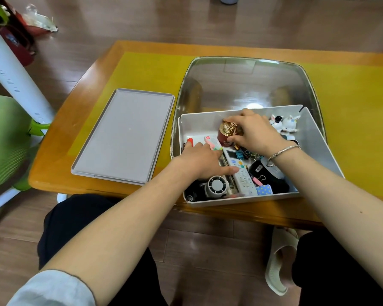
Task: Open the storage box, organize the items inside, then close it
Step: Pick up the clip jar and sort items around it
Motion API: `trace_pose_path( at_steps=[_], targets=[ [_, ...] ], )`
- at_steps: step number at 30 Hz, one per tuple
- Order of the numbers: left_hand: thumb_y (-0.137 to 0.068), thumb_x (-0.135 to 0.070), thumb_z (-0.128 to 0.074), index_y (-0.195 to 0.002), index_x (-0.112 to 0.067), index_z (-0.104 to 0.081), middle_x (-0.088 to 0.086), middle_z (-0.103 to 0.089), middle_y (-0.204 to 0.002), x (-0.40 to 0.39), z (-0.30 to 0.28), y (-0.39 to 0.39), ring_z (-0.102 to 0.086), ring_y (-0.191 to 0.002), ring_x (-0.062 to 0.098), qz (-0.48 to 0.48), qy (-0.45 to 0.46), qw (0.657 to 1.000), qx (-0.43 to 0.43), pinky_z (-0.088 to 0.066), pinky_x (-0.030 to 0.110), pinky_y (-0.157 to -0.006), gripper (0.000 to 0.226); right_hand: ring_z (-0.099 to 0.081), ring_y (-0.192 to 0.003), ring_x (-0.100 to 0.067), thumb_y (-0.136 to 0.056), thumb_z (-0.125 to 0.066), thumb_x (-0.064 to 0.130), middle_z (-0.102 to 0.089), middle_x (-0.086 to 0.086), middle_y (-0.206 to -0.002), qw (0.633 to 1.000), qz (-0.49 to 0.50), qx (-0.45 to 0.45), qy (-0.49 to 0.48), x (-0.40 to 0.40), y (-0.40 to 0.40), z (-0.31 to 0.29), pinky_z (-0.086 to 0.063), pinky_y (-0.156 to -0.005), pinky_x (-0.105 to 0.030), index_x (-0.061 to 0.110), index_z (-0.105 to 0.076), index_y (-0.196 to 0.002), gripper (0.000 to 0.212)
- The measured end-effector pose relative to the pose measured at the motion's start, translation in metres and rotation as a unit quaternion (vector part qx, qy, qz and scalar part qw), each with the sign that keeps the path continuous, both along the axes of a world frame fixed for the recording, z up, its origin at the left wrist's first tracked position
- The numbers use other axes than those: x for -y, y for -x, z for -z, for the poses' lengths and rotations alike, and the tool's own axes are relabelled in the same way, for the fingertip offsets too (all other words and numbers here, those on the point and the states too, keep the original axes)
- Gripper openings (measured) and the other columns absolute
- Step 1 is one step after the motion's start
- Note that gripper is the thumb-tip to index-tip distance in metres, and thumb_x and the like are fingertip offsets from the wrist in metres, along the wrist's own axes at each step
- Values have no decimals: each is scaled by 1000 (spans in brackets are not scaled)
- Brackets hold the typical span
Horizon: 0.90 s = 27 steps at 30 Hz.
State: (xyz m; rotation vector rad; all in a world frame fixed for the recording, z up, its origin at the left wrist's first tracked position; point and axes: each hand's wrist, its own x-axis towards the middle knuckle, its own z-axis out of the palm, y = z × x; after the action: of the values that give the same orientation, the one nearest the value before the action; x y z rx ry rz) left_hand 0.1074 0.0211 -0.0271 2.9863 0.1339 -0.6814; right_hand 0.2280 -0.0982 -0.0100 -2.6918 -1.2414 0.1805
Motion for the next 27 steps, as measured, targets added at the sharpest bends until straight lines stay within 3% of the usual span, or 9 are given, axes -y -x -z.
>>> trace_pose_path(
  at_steps=[9, 15, 22, 27],
  targets=[
    [-77, -84, -25, -141, -26, -38, 12, -36, -147, -6, -1, -2, -37, -131, 31, -23, 17, 1000, -1, -23, 50, -106, 88, -49, -112, -27, -81, -69, 37, -51, -5, -114, 999, -9, 32, 14, 5, -1, 1, -33, -90, -39, 31, -43, -138, 63],
    [-76, -85, -25, -148, -25, -24, 11, -34, -150, -6, 1, -5, -35, -134, 31, -28, 17, 999, -2, -23, 51, -108, 94, -51, -110, -25, -82, -65, 43, -52, -2, -118, 999, -16, 31, -28, 4, 0, 3, -33, -89, -40, 28, -49, -132, 55],
    [-78, -83, -26, -148, -21, -25, 11, -35, -150, -9, 3, -9, -34, -135, 30, -31, 22, 999, -9, -22, 50, -108, 93, -47, -119, -26, -86, -64, 26, -54, -1, -123, 998, -44, 19, -27, 0, 0, 5, -37, -92, -43, 26, -54, -129, 44],
    [-82, -81, -23, -150, -20, -18, 12, -32, -152, -9, 5, -11, -32, -137, 31, -31, 14, 999, -12, -21, 50, -108, 92, -46, -120, -24, -85, -64, 27, -53, 2, -125, 999, -45, 19, -22, 1, 0, 3, -36, -93, -42, 28, -54, -129, 46]
  ],
)
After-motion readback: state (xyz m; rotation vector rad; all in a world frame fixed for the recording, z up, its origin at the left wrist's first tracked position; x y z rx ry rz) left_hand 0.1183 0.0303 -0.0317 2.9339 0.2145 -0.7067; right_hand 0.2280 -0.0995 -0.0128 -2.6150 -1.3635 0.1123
